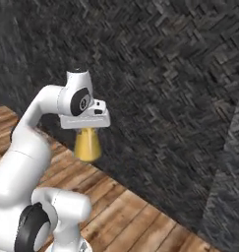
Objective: There is a tray on the dining counter. Grab the cup, mug, and pitcher and place them on the tray. The pitcher may be placed next to the tray if it cannot fit the tray.
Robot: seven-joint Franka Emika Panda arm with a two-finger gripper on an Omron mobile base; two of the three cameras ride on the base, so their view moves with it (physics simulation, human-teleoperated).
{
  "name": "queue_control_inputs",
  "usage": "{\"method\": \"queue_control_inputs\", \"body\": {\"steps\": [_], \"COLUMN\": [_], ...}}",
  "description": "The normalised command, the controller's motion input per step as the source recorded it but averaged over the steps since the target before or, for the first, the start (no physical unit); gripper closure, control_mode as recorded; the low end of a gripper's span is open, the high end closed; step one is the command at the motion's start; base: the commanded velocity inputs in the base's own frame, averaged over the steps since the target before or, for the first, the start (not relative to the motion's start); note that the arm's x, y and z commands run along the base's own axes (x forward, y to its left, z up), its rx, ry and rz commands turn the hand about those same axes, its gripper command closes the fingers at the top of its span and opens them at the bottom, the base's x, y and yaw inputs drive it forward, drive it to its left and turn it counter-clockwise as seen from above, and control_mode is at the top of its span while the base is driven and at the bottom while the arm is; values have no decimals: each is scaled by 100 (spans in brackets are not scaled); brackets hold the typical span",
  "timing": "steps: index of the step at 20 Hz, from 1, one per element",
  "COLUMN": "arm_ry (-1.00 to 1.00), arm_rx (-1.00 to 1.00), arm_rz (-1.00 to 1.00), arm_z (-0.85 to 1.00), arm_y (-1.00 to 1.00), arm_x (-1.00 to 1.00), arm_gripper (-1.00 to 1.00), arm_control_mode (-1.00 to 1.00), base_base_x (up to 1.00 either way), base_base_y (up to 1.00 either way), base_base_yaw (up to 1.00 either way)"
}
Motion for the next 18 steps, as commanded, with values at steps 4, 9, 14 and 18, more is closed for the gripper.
{"method": "queue_control_inputs", "body": {"steps": [4,9,14,18], "arm_ry": [0,0,0,0], "arm_rx": [0,0,0,0], "arm_rz": [0,0,0,0], "arm_z": [0,0,0,0], "arm_y": [0,0,0,0], "arm_x": [0,0,0,0], "arm_gripper": [100,100,100,100], "arm_control_mode": [100,100,100,100], "base_base_x": [100,97,100,100], "base_base_y": [-10,-8,-2,-11], "base_base_yaw": [99,100,96,65]}}
